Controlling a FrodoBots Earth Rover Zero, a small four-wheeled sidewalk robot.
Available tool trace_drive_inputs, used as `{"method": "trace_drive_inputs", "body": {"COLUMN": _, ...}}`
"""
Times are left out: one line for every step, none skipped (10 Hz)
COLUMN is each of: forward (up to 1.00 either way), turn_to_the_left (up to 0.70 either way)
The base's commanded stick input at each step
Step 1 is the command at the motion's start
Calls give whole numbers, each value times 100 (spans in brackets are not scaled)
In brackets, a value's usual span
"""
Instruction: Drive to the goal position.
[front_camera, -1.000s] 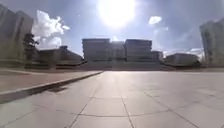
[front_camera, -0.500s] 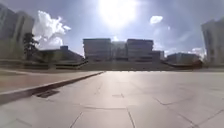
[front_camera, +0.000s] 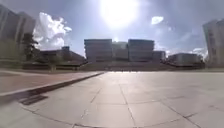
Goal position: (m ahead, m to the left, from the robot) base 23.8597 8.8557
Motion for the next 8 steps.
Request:
{"method": "trace_drive_inputs", "body": {"forward": 100, "turn_to_the_left": -39}}
{"method": "trace_drive_inputs", "body": {"forward": 100, "turn_to_the_left": -27}}
{"method": "trace_drive_inputs", "body": {"forward": 100, "turn_to_the_left": 1}}
{"method": "trace_drive_inputs", "body": {"forward": 100, "turn_to_the_left": 1}}
{"method": "trace_drive_inputs", "body": {"forward": 100, "turn_to_the_left": 1}}
{"method": "trace_drive_inputs", "body": {"forward": 100, "turn_to_the_left": 1}}
{"method": "trace_drive_inputs", "body": {"forward": 100, "turn_to_the_left": 1}}
{"method": "trace_drive_inputs", "body": {"forward": 100, "turn_to_the_left": 1}}
